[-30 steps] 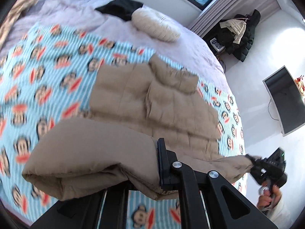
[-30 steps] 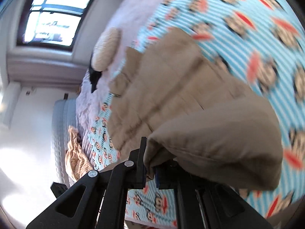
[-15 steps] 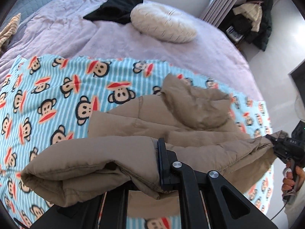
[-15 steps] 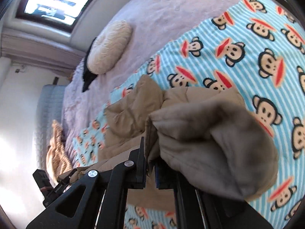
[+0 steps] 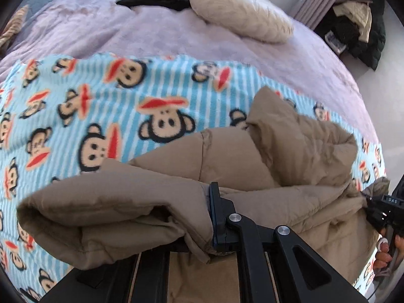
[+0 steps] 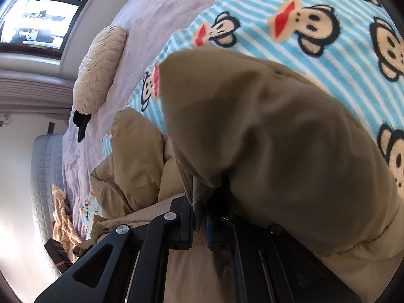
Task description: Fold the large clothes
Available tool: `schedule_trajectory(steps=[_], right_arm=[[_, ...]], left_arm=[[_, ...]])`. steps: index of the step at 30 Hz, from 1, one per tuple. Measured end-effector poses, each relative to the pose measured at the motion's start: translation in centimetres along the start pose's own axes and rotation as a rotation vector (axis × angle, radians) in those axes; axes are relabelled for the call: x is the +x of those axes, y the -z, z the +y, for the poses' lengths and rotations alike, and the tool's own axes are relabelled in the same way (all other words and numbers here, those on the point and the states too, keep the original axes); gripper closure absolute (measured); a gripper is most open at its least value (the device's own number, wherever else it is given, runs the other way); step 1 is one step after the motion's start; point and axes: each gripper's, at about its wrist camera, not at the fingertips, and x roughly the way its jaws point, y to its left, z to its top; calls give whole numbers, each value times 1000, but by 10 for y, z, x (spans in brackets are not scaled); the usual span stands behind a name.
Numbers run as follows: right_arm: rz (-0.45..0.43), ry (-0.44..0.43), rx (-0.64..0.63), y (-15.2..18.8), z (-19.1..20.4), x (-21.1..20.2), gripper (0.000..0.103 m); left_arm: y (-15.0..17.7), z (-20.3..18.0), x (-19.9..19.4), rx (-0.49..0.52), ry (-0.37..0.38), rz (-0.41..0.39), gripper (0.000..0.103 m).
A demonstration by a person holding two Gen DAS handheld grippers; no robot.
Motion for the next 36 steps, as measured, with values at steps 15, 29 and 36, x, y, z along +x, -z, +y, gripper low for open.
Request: schedule_trajectory(steps=[15, 29, 36], right_arm=[[28, 6, -273, 36, 41, -54, 78], [69, 154, -546, 51, 92, 40, 89], [52, 161, -505, 28, 74, 80, 103]], left_arm=[[16, -9, -67, 133, -89, -144, 1], [17, -77, 34, 231, -23, -67, 63], [-2, -75, 72, 234, -84, -92, 63]])
